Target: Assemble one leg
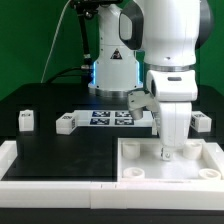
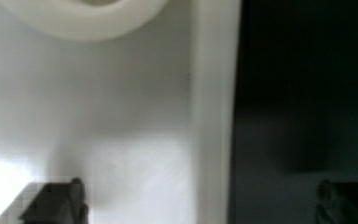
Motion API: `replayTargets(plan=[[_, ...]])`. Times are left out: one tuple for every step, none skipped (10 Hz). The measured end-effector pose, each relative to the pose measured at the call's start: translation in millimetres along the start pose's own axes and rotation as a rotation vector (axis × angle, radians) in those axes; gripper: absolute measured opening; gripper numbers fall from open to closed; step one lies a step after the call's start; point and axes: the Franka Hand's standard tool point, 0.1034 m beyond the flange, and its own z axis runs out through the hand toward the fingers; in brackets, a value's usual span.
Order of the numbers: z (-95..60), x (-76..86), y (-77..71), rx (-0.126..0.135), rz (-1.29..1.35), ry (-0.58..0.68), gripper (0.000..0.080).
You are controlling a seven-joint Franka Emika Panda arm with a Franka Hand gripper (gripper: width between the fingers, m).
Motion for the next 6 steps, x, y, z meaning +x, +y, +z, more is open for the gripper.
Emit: replayTargets(plan=[[-0.6,0.1,0.0,-0.001,0.000,0.000,0.0649],[-9.3,3.4,-5.1,-0.007,0.050,-0.004,0.0649],[-23.5,6.1,-17.8,-0.014,0.072,-0.012,0.0649],[-34.8,6.7,-31.6,-0.018,0.086,-0.021,0.0649],[-37.9,6.9,-38.1,-0.017,0.174,-0.023,0.0649],[-36.5,6.3,-38.1,-0.015,0.164,-0.023,0.0649]])
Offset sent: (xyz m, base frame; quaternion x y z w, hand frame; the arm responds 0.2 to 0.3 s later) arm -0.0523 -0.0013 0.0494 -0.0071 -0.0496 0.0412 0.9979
